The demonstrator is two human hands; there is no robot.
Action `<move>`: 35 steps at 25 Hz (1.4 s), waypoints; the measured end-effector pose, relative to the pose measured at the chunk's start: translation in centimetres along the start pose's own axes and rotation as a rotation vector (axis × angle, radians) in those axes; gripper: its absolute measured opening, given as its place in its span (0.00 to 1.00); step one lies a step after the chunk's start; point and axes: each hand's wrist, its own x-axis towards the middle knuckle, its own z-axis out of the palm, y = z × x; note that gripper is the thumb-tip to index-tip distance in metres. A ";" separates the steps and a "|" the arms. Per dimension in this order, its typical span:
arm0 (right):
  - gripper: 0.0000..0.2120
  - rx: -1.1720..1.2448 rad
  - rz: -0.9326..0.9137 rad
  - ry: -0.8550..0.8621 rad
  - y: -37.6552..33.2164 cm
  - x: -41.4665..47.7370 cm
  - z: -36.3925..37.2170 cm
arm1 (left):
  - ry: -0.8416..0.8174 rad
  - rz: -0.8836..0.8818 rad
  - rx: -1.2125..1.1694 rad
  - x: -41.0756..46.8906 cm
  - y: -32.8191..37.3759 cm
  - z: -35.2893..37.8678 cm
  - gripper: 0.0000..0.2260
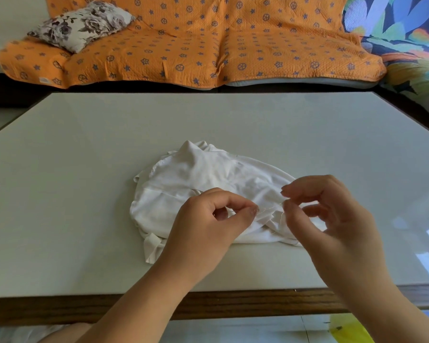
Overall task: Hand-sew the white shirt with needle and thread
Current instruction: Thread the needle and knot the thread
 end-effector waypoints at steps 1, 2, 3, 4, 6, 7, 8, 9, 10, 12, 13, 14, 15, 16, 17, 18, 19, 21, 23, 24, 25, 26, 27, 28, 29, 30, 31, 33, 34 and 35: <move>0.03 -0.069 -0.085 0.003 0.0 -0.2 0.1 | -0.010 -0.030 -0.024 0.0 0.1 -0.1 0.02; 0.05 -0.118 -0.128 -0.006 0.1 -0.4 0.2 | -0.023 -0.050 -0.040 0.0 0.1 -0.1 0.02; 0.06 -0.151 -0.135 -0.020 0.3 -0.5 0.5 | -0.033 -0.065 -0.054 0.0 0.1 -0.2 0.03; 0.07 -0.178 -0.121 -0.029 0.6 -0.5 0.6 | -0.040 -0.076 -0.072 0.0 0.1 -0.1 0.03; 0.08 -0.203 -0.086 -0.036 1.1 -0.5 0.9 | -0.053 -0.089 -0.103 0.0 0.1 -0.1 0.02; 0.08 -0.205 -0.080 -0.033 1.2 -0.5 0.9 | -0.058 -0.091 -0.110 0.0 0.2 0.0 0.02; 0.07 -0.208 -0.079 -0.031 1.3 -0.5 0.9 | -0.062 -0.091 -0.111 0.0 0.2 0.0 0.02; 0.06 -0.204 -0.076 -0.031 1.3 -0.5 1.0 | -0.065 -0.089 -0.109 0.0 0.3 0.0 0.02; 0.05 -0.193 -0.070 -0.034 1.3 -0.5 1.0 | -0.066 -0.086 -0.108 0.0 0.3 -0.1 0.02; 0.04 -0.181 -0.071 -0.041 1.3 -0.5 1.1 | -0.065 -0.078 -0.109 0.0 0.3 -0.1 0.02; 0.04 -0.191 -0.083 -0.039 1.4 -0.6 1.2 | -0.063 -0.070 -0.109 -0.1 0.2 -0.2 0.02; 0.04 -0.204 -0.097 -0.037 1.4 -0.6 1.2 | -0.059 -0.063 -0.108 -0.1 0.2 -0.2 0.02; 0.04 -0.214 -0.108 -0.034 1.5 -0.6 1.3 | -0.055 -0.058 -0.105 0.0 0.2 -0.2 0.02; 0.04 -0.223 -0.117 -0.029 1.6 -0.6 1.3 | -0.053 -0.055 -0.099 0.0 0.2 -0.2 0.02; 0.03 -0.232 -0.128 -0.023 1.6 -0.6 1.3 | -0.051 -0.052 -0.090 0.0 0.2 -0.1 0.03; 0.03 -0.240 -0.140 -0.016 1.7 -0.6 1.3 | -0.051 -0.050 -0.078 -0.1 0.3 -0.1 0.03; 0.03 -0.247 -0.149 -0.010 1.7 -0.6 1.3 | -0.051 -0.049 -0.067 -0.1 0.3 0.0 0.03; 0.03 -0.252 -0.154 0.005 1.7 -0.6 1.3 | -0.062 -0.047 -0.061 -0.1 0.3 0.0 0.03; 0.02 -0.245 -0.153 0.017 1.7 -0.6 1.3 | -0.089 -0.074 -0.080 -0.1 0.3 -0.1 0.03; 0.02 -0.241 -0.155 0.022 1.7 -0.6 1.2 | -0.098 -0.096 -0.100 0.0 0.3 -0.1 0.04; 0.02 -0.238 -0.160 0.027 1.6 -0.6 1.2 | -0.102 -0.116 -0.124 0.0 0.4 -0.1 0.04; 0.03 -0.235 -0.169 0.033 1.6 -0.6 1.2 | -0.103 -0.133 -0.145 0.0 0.4 -0.1 0.05; 0.04 -0.231 -0.178 0.042 1.5 -0.6 1.1 | -0.102 -0.147 -0.155 0.0 0.5 -0.2 0.06; 0.06 -0.226 -0.186 0.051 1.5 -0.5 1.1 | -0.102 -0.160 -0.156 0.1 0.6 -0.2 0.06; 0.06 -0.219 -0.191 0.058 1.4 -0.5 1.1 | -0.102 -0.168 -0.155 0.1 0.6 -0.2 0.06; 0.07 -0.211 -0.194 0.063 1.4 -0.4 1.0 | -0.102 -0.173 -0.158 0.1 0.5 -0.2 0.06; 0.07 -0.205 -0.195 0.063 1.4 -0.4 1.0 | -0.102 -0.173 -0.164 0.1 0.5 -0.2 0.06; 0.07 -0.197 -0.193 0.059 1.5 -0.4 1.0 | -0.101 -0.173 -0.172 0.2 0.5 -0.1 0.05; 0.06 -0.194 -0.189 0.054 1.6 -0.5 1.1 | -0.104 -0.174 -0.171 0.2 0.5 -0.1 0.05; 0.04 -0.193 -0.184 0.046 1.6 -0.5 1.1 | -0.111 -0.173 -0.168 0.2 0.4 0.0 0.05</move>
